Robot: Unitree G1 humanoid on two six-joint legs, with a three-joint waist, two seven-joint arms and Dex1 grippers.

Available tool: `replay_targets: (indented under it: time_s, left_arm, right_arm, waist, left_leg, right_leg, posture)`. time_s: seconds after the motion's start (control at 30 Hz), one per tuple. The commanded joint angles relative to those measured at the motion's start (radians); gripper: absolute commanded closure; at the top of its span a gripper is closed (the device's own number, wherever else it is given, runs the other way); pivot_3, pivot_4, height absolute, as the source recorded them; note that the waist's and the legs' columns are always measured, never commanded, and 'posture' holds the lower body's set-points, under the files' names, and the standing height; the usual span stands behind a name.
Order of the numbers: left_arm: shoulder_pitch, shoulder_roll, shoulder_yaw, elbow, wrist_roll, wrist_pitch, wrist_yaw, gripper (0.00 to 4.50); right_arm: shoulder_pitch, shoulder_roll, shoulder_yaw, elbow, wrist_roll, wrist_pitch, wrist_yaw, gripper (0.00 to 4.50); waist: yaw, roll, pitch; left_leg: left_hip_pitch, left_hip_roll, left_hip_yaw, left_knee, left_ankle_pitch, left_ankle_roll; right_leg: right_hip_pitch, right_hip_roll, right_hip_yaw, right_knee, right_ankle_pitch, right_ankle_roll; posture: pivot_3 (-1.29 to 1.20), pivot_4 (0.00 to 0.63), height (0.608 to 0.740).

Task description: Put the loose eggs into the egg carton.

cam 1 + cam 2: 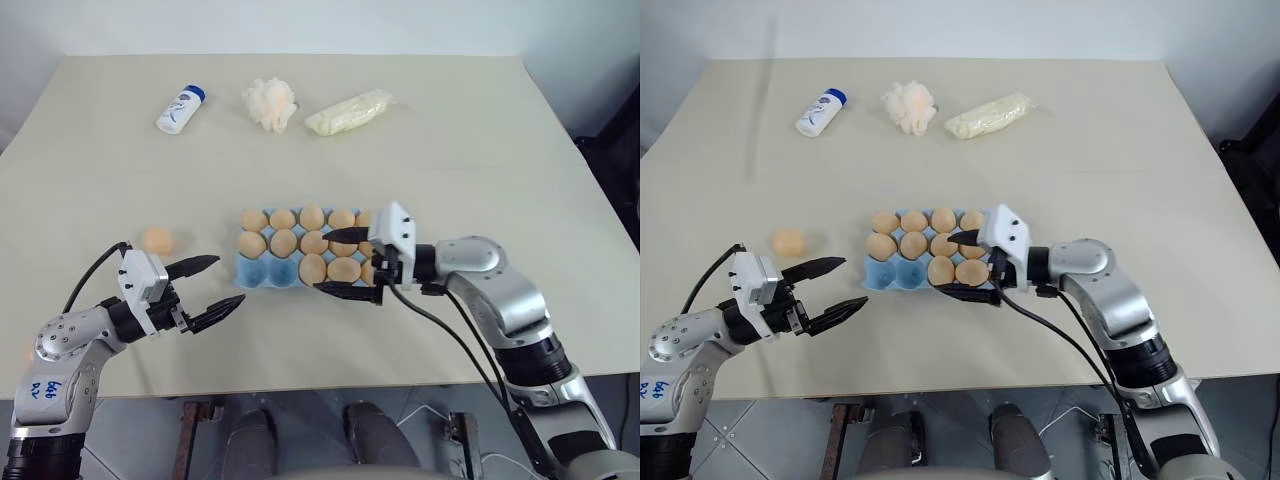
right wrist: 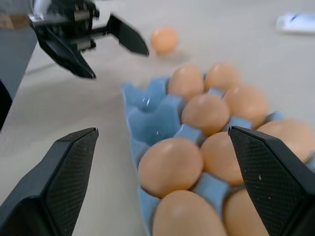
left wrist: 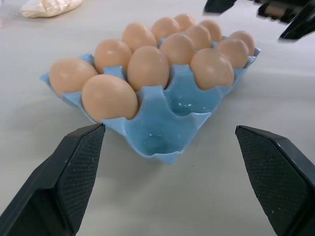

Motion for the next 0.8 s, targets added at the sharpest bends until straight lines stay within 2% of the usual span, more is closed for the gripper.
replay_targets:
  time_s: [0.03, 0.23, 0.33, 0.43, 0.57, 0.67, 0.8]
  left_arm:
    - [0.041, 0.001, 0.075, -0.047, -0.036, 0.0, 0.018, 0.0]
    - [0.179, -0.018, 0.272, -0.086, -0.071, -0.011, 0.078, 0.0]
    - [0.333, -0.067, 0.491, -0.164, -0.172, 0.026, 0.127, 0.0]
    - [0.455, -0.095, 0.643, -0.175, -0.231, 0.029, 0.119, 0.0]
    - [0.557, -0.113, 0.763, -0.083, -0.228, -0.001, 0.094, 0.0]
    - [0.572, -0.13, 0.835, -0.028, -0.239, -0.013, 0.132, 0.0]
    - [0.612, -0.177, 0.851, 0.01, -0.236, -0.02, 0.129, 0.0]
  right_arm:
    - [0.072, -0.048, -0.074, 0.0, 0.028, -0.142, 0.083, 0.07]
    - [0.174, -0.073, -0.118, 0.061, 0.047, -0.294, 0.168, 0.07]
    - [0.217, -0.046, -0.124, 0.054, 0.074, -0.326, 0.165, 0.07]
    - [0.25, -0.025, -0.12, 0.049, 0.089, -0.372, 0.182, 0.07]
    - [0.254, -0.024, -0.096, 0.063, 0.077, -0.399, 0.209, 0.07]
    - [0.247, -0.019, -0.083, 0.068, 0.071, -0.421, 0.217, 0.07]
    - [0.236, -0.012, -0.069, 0.066, 0.075, -0.434, 0.215, 0.07]
  waist:
    - [0.001, 0.0, 0.0]
    - [-0.012, -0.001, 0.001]
    - [-0.021, -0.004, 0.001]
    - [-0.018, -0.006, 0.002]
    - [-0.006, -0.007, 0.003]
    - [-0.002, -0.009, 0.003]
    - [-0.001, -0.013, 0.002]
  left_leg:
    - [0.0, 0.0, 0.0, 0.0, 0.0, 0.0]
    - [0.0, 0.0, 0.0, -0.002, 0.0, 0.0]
    - [0.001, 0.001, 0.0, -0.001, 0.0, 0.0]
    - [0.001, 0.001, 0.0, -0.002, 0.0, 0.0]
    - [0.001, -0.001, -0.001, -0.001, 0.0, 0.001]
    - [0.001, -0.002, -0.001, 0.0, 0.0, 0.002]
    - [0.001, -0.001, -0.001, 0.0, 0.0, 0.002]
  right_leg:
    - [0.0, 0.0, -0.001, 0.0, 0.0, 0.0]
    - [0.001, 0.0, -0.001, -0.003, 0.0, 0.0]
    - [0.002, 0.001, 0.0, -0.003, 0.0, 0.0]
    - [0.004, 0.001, -0.001, -0.005, 0.0, 0.0]
    - [0.007, 0.0, -0.001, -0.008, 0.0, -0.001]
    - [0.008, 0.0, -0.001, -0.01, 0.0, -0.002]
    - [0.007, 0.0, -0.001, -0.009, 0.001, -0.002]
  posture:
    - [0.0, 0.15, 0.74]
    - [0.0, 0.15, 0.74]
    - [0.0, 0.15, 0.74]
    - [0.0, 0.15, 0.74]
    - [0.0, 0.15, 0.74]
    - [0.0, 0.15, 0.74]
    - [0.0, 0.15, 0.74]
